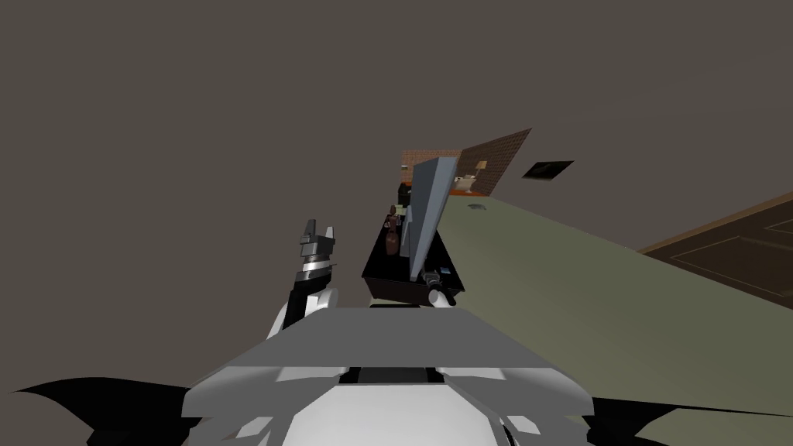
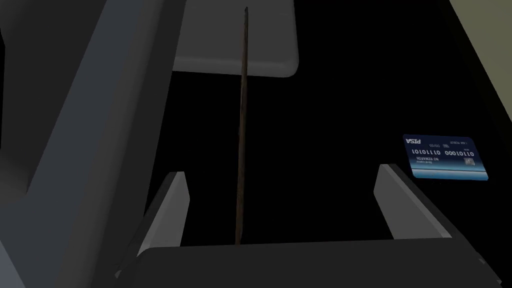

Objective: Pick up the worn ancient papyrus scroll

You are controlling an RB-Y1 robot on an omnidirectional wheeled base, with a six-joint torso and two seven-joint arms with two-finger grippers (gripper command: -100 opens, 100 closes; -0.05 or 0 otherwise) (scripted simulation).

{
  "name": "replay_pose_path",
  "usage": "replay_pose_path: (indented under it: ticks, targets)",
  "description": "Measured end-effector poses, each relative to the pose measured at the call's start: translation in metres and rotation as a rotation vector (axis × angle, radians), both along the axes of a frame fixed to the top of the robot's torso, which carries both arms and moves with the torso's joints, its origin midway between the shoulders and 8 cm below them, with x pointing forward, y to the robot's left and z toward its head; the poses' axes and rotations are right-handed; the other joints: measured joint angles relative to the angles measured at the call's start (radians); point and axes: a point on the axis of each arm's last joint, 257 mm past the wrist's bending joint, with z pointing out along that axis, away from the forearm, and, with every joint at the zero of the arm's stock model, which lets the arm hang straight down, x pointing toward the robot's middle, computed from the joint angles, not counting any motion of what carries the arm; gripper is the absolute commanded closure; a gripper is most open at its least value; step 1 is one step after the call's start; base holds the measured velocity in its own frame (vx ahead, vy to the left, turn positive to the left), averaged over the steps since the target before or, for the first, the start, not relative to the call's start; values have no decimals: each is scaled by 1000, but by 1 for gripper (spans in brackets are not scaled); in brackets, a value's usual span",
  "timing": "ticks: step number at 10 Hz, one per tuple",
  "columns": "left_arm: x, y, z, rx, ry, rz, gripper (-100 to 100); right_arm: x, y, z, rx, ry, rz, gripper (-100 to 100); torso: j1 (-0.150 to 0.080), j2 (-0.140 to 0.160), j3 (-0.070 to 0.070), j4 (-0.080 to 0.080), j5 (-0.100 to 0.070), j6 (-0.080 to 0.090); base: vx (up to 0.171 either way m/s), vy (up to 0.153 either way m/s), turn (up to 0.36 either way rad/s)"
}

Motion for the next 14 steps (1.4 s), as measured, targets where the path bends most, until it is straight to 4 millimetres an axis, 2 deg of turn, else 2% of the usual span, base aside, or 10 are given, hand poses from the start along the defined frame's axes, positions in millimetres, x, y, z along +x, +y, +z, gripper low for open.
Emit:
replay_pose_path:
  ticks: [2,3,4,11,12,14]
  targets:
    - [0,0,0,0,0,0,0,-5,28,-14,70,30,-10,-100,0,1,1,0,0,0,4,-33,-20]
    - [0,0,0,0,0,0,0,-5,30,-15,75,32,-11,0,1,2,1,0,0,0,0,0,0]
    - [0,0,0,0,0,0,0,-5,29,-14,74,32,-11,-100,2,2,1,0,1,0,10,22,179]
    - [0,0,0,0,0,0,0,-15,-27,-25,74,30,-92,-100,3,3,2,1,1,0,-5,12,68]
    - [0,0,0,0,0,0,0,-15,-28,-25,75,29,-94,100,3,3,2,1,1,0,0,0,0]
    - [0,0,0,0,0,0,0,-15,-24,-25,79,30,-90,100,1,2,1,0,2,2,-3,4,0]
